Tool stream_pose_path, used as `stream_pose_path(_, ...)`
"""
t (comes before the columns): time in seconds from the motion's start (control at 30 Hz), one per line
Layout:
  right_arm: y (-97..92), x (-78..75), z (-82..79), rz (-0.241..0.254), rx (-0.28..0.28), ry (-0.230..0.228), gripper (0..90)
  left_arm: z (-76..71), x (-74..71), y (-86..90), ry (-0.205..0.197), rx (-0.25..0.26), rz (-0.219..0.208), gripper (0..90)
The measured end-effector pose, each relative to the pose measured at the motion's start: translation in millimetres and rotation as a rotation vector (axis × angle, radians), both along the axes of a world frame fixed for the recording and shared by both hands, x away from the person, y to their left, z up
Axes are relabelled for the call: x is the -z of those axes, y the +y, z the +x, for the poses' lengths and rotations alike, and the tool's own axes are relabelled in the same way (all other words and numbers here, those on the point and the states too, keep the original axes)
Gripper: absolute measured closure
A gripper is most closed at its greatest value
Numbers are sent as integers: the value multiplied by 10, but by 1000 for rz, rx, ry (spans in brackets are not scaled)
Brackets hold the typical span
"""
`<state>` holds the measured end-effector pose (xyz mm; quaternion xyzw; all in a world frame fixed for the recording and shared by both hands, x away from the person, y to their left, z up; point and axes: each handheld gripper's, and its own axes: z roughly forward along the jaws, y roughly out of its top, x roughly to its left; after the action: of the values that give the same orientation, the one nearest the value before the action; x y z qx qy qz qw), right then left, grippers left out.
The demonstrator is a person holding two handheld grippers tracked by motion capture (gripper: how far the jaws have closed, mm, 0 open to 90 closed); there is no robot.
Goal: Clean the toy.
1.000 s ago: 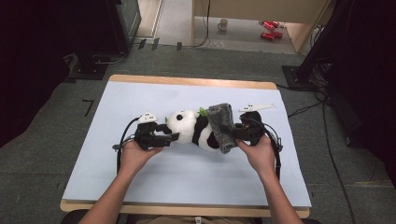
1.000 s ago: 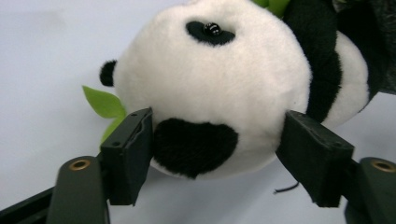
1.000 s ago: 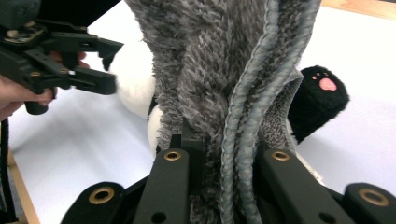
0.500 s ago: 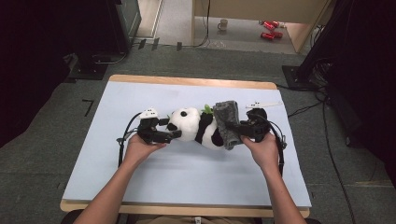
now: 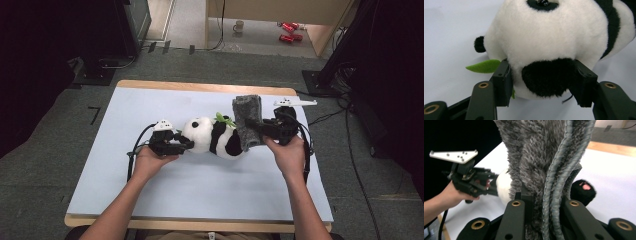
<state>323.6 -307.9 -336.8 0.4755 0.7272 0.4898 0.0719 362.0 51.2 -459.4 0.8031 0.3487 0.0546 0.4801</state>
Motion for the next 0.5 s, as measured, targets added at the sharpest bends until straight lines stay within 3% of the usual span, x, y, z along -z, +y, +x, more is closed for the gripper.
stream_pose_path(0.17,149,243,114,-61,-54,85,781,-23,18,-13,4,4,22,462)
stream_pose_path(0.27,165,339,134,-78,-53,89,780,-36,26,-14,-6,15,38,465)
stream_pose_path(0.37,-23,439,140,-75,3,122,782,-37,33,-9,0,10,30,465)
stream_pose_path(0.5,-109,521,139,-79,22,158,784,-30,37,0,5,9,33,464)
